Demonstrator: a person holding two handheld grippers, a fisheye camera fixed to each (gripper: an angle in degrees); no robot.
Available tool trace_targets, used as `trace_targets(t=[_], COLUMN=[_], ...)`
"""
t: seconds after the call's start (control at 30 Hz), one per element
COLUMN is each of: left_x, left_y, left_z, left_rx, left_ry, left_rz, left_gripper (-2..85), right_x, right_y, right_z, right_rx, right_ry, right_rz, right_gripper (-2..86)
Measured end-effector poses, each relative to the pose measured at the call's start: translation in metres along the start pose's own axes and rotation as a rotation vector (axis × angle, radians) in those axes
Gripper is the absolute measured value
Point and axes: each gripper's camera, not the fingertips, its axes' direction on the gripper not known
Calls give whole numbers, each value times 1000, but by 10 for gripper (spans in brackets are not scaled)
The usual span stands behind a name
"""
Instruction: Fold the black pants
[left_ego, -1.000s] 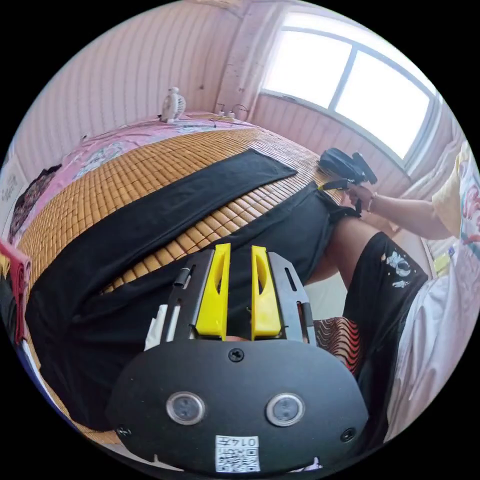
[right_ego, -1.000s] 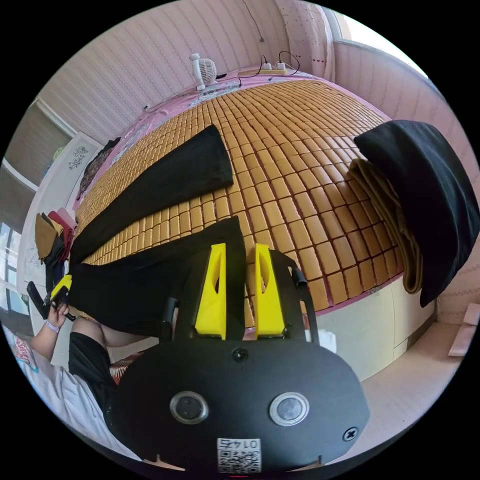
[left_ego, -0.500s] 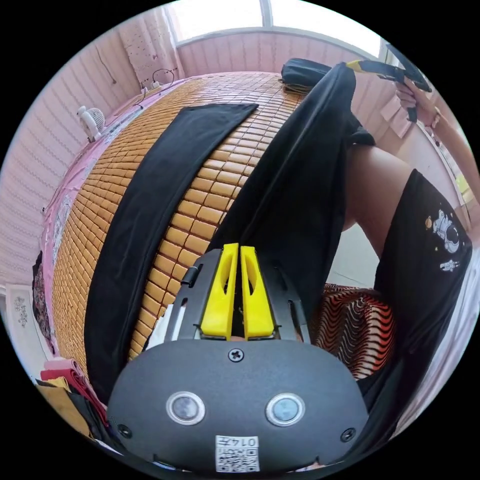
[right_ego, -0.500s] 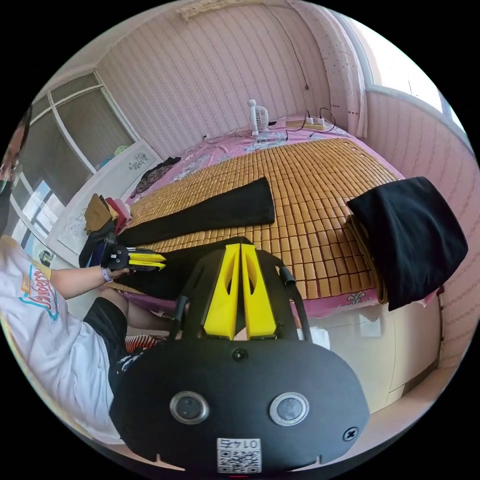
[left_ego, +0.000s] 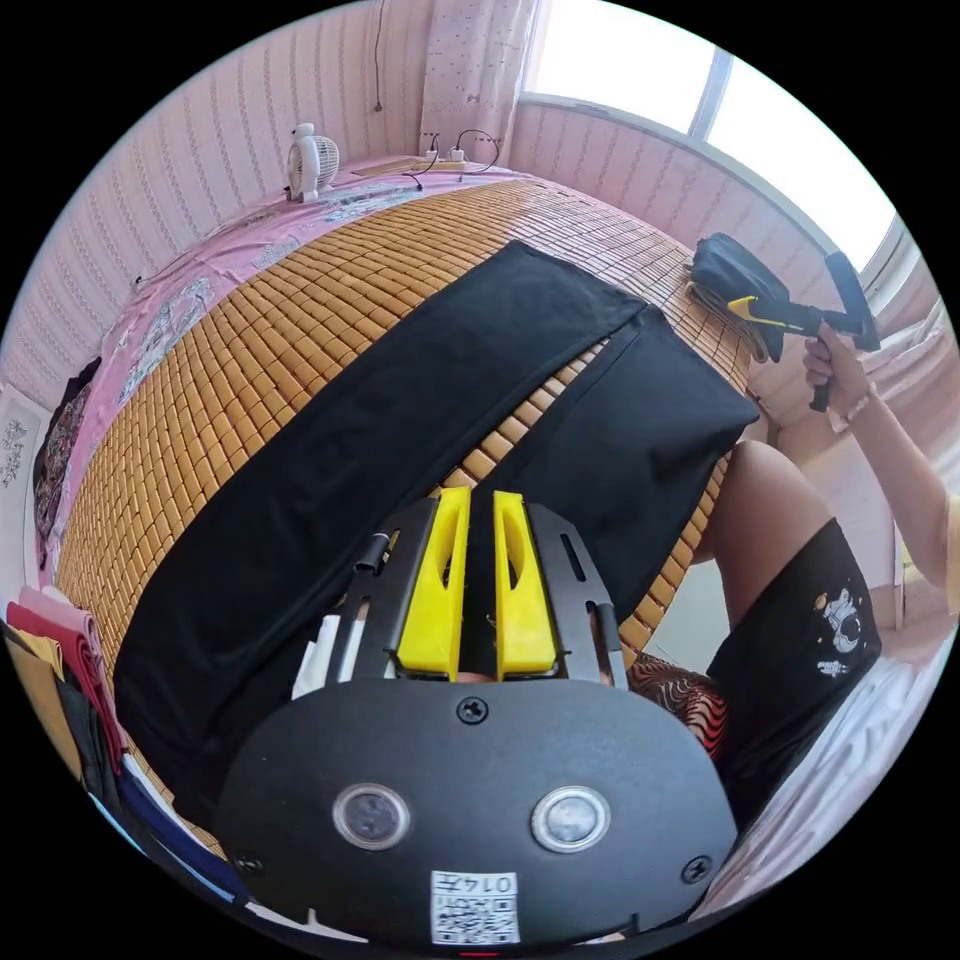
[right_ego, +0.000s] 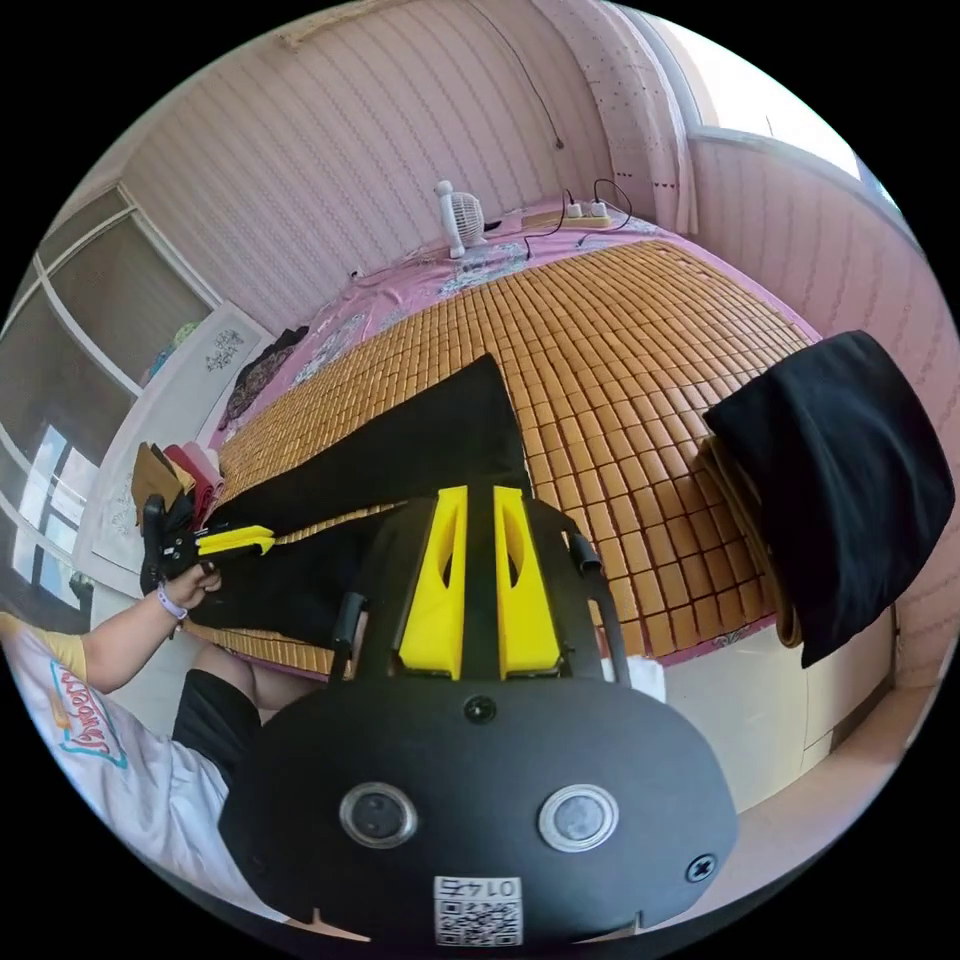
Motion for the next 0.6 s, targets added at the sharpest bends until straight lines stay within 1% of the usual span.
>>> trace_targets(t=[0.07, 0.17, 0.23, 0.33, 0.4, 0.5, 0.57, 0.6], left_x=[9, 27, 41, 64, 72, 75, 76, 76], left_y=[16, 38, 50, 61, 63, 59, 56, 55], left_z=[-4, -2, 1, 15, 28, 44, 45, 46], left_rx=[30, 8, -12, -52, -78, -121, -118, -120], left_ry=[3, 40, 63, 55, 55, 43, -9, -16], left_rz=[25, 70, 100, 174, 181, 161, 142, 144], left_gripper=[47, 49, 54, 62, 64, 65, 66, 66], right_x=[13, 45, 77, 106, 116, 121, 117, 111], right_y=[14, 47, 75, 101, 106, 98, 88, 83], right_z=[3, 3, 0, 3, 11, 22, 20, 15], right_rx=[-38, -96, -112, -101, -109, -113, -164, -173], right_ry=[5, 48, -12, -131, -214, -351, -277, -237], right_rz=[30, 141, 289, 444, 495, 506, 490, 446], right_gripper=[71, 87, 97, 108, 110, 87, 65, 52])
